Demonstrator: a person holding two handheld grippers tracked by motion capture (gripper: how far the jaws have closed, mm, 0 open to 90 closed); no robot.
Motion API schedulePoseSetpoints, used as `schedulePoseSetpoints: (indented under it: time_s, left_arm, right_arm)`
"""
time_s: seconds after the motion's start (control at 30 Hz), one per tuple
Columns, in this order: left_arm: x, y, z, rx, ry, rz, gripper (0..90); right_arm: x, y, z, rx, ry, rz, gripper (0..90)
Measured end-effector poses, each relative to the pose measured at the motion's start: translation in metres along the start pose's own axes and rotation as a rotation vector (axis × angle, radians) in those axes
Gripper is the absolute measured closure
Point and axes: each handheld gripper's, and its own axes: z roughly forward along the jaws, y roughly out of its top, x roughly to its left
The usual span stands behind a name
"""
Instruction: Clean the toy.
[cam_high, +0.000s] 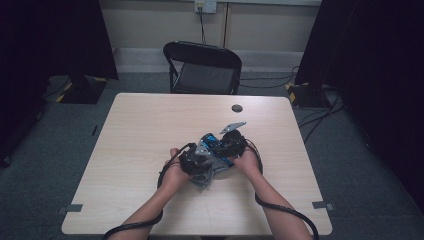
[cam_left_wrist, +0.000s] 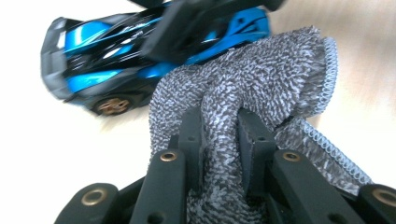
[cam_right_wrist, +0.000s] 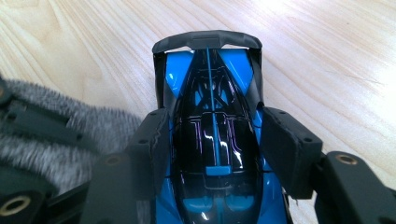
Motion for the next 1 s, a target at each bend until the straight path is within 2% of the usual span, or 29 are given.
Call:
schedulePoseSetpoints:
  time_s: [0.4,1.0]
  left_arm:
    - [0.025,-0.008,-0.007,0.011,0.056,-0.056,73.7]
    - [0.045,-0.01,-0.014,0.036,0.104,-0.087,73.7]
  right_arm:
    - [0.0,0.0,0.0,-0.002,0.0,0.0,43.5]
    - [0.0,0.0,0.0,-0.003,-0.001,0.0,43.4]
